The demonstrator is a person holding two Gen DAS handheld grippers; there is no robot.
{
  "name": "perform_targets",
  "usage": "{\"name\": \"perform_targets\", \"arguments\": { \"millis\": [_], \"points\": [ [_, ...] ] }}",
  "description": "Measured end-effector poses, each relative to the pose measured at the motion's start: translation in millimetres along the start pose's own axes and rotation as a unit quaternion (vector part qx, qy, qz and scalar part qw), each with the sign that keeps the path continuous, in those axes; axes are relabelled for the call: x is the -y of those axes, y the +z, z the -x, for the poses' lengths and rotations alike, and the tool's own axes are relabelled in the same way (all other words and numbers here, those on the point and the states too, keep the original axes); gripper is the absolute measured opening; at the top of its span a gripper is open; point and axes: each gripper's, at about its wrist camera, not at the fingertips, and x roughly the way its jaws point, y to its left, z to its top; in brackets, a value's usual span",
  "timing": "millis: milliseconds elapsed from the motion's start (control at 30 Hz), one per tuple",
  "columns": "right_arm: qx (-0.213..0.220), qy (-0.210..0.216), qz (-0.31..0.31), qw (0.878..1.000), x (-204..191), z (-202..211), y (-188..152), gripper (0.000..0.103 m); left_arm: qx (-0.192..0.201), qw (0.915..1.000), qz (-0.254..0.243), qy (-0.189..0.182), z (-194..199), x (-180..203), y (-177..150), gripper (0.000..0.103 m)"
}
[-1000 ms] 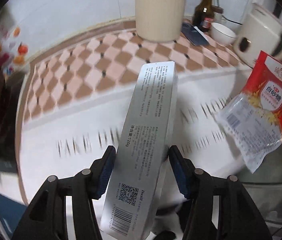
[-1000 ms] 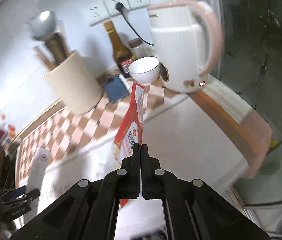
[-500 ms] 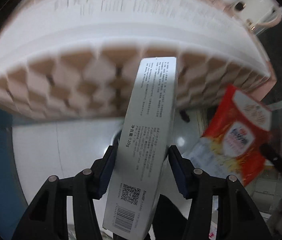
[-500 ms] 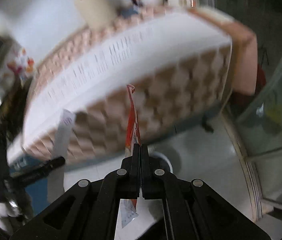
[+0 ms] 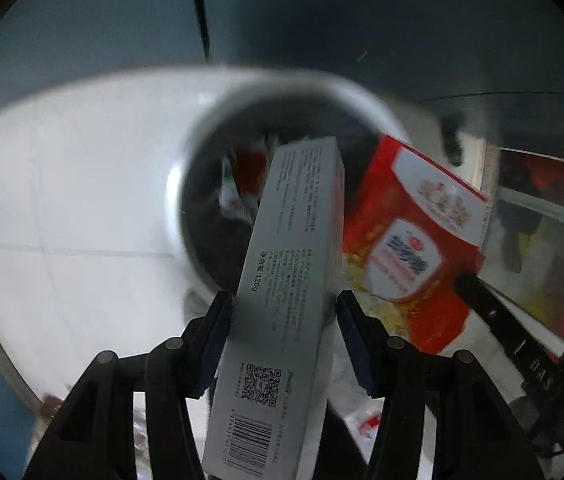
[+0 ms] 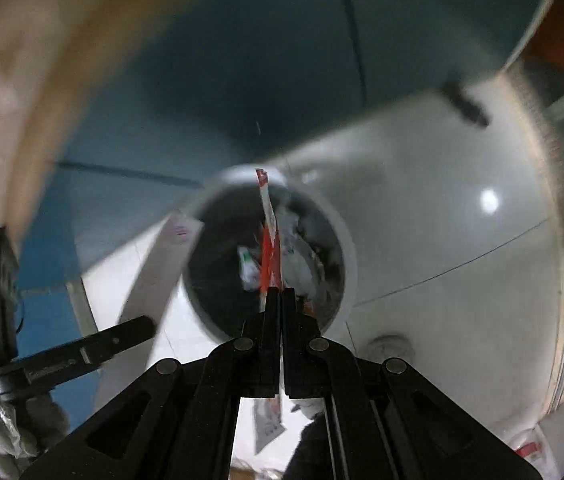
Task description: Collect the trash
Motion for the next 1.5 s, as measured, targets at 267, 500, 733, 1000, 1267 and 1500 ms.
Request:
{"name": "perform_targets", "arguments": {
  "millis": [267, 500, 733, 1000, 1267, 1500],
  "points": [
    [-0.068, -0.018, 0.053, 0.996, -0.1, -68.3, 26.6, 0.029, 0.034, 0.9989, 0.022, 0.023, -5.4, -17.9, -2.0, 0.095],
    [-0.003, -0.091, 0.118, 0.989, -13.6, -1.9, 20.5, 0.103, 0.125, 0.9860, 0.034, 0.105, 62.1, -27.9, -46.9, 0.099],
    [0.045, -0.144, 0.159, 0.976, -36.2, 90.7, -18.7, 0.103, 0.186, 0.9690, 0.042, 0.156, 142.4, -15.3, -120.5, 0.099],
    [0.094, -0.136, 0.187, 0.968, -78.0, 246.9, -78.6, 0.103, 0.251, 0.9561, 0.015, 0.151, 269.9, 32.4, -236.8, 0.099],
    [0.157, -0.134, 0.179, 0.962, -121.1, 420.9, -167.0, 0.103, 0.311, 0.9411, -0.033, 0.128, 378.9, 62.5, -342.8, 0.099],
    [0.209, -0.103, 0.146, 0.961, -140.7, 535.3, -242.1, 0.103, 0.339, 0.9339, -0.077, 0.082, 450.5, 76.3, -415.7, 0.099]
  ]
}}
